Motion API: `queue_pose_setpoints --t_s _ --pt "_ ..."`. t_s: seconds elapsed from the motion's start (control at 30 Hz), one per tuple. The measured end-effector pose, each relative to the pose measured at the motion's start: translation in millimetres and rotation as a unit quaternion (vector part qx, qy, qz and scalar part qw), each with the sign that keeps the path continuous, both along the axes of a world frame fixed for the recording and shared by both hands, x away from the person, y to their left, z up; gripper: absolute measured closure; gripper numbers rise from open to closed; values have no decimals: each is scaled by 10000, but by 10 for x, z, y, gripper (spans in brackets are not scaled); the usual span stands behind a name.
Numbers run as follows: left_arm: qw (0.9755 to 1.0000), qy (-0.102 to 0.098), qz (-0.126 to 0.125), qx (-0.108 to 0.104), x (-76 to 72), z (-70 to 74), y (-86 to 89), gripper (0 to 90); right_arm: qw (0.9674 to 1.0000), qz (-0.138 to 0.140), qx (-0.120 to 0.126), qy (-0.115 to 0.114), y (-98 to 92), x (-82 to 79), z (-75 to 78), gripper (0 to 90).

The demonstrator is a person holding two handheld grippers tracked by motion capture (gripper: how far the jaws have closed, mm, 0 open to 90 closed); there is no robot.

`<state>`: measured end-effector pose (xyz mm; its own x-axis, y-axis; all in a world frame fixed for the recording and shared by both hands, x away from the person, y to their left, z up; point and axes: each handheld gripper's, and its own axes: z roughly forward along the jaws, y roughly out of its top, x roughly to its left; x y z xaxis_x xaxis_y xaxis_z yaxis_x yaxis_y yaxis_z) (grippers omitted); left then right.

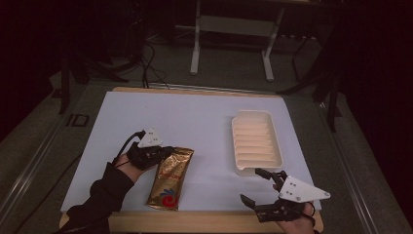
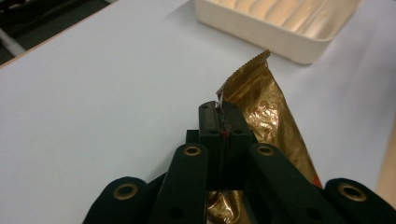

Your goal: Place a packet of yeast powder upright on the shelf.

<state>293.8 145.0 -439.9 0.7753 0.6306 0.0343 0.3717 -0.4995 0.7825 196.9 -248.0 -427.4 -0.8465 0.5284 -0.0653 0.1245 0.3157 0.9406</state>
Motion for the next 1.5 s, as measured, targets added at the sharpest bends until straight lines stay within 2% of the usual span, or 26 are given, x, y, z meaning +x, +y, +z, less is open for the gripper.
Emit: queue_pose_setpoints --t_s 0.33,0.63,0.73,0.8,0.93,1.1,1.23,1.37,1.4,1.5 --pt "9996 -117 -173 -175 -183 174 4 900 10000 1 -57 23 -9 -10 16 164" --pt "9980 -247 -438 -389 -321 322 -34 900 10000 15 -67 59 -11 14 20 183" --pt "9976 -343 -415 -436 -346 357 -41 900 10000 -5 -68 50 -22 21 32 191" --pt "9967 -367 -463 -560 -341 369 -29 900 9999 -37 -79 63 -31 26 40 199" --pt "9947 -623 -536 -617 -328 374 -15 900 9999 -68 -94 107 -41 43 57 199" --pt "9925 -835 -571 -687 -312 420 -5 900 9999 -69 -97 123 -51 83 112 199" --pt "9911 -863 -638 -792 -315 520 -16 900 9999 -7 -63 114 -54 158 184 178" --pt "9894 -902 -752 -850 -343 595 -67 900 9998 62 -181 62 -20 227 247 183" --pt "9890 -902 -789 -868 -351 608 -80 900 9994 163 -290 62 13 267 304 319" --pt "9880 -843 -864 -961 -369 633 -115 900 9991 244 -344 -58 80 321 403 297"
